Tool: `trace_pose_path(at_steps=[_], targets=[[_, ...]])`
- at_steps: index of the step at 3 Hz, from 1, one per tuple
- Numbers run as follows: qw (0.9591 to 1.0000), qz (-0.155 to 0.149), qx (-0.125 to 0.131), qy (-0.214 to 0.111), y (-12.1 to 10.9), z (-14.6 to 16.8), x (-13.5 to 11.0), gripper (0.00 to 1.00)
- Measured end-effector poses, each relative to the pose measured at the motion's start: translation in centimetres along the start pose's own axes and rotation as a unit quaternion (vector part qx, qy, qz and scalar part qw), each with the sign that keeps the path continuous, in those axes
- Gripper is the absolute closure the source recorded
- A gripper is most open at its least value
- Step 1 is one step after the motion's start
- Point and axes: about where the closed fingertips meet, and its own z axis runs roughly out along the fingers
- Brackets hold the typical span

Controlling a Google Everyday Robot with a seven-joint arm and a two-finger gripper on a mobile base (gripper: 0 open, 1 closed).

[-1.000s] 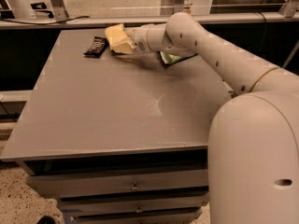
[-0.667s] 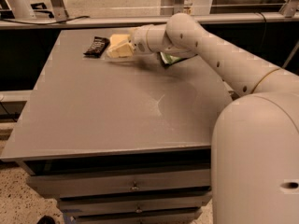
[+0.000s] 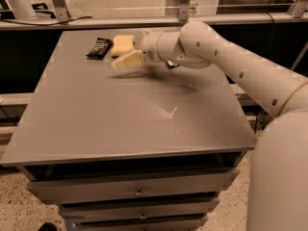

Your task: Move sponge near rxbar chocolate

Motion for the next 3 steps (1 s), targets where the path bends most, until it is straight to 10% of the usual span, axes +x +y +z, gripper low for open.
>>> trace_pose_path(at_steps=[3], targets=[[0.9987,-0.045,-0.003,-0.024,5.8,-17.1,1.8,0.0]])
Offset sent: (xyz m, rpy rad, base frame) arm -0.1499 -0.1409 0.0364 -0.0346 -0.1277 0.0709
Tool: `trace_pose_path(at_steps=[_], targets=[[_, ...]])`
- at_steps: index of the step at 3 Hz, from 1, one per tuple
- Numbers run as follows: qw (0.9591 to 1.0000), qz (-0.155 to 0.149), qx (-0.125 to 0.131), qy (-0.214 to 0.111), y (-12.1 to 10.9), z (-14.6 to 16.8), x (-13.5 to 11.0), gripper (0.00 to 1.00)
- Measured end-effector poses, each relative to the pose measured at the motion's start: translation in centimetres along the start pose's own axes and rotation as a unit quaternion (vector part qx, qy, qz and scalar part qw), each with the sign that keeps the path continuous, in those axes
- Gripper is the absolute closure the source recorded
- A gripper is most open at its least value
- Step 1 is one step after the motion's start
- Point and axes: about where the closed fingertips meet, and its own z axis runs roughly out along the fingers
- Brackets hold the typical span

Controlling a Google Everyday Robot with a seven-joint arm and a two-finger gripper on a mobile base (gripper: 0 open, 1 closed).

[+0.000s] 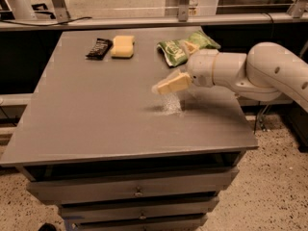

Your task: Move sponge near rxbar chocolate

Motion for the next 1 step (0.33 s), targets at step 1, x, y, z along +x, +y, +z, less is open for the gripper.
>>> trace_pose_path(at_steps=[1], targets=[[0.9998,0.002,0.019,0.005,-0.8,-2.71,0.93,0.0]])
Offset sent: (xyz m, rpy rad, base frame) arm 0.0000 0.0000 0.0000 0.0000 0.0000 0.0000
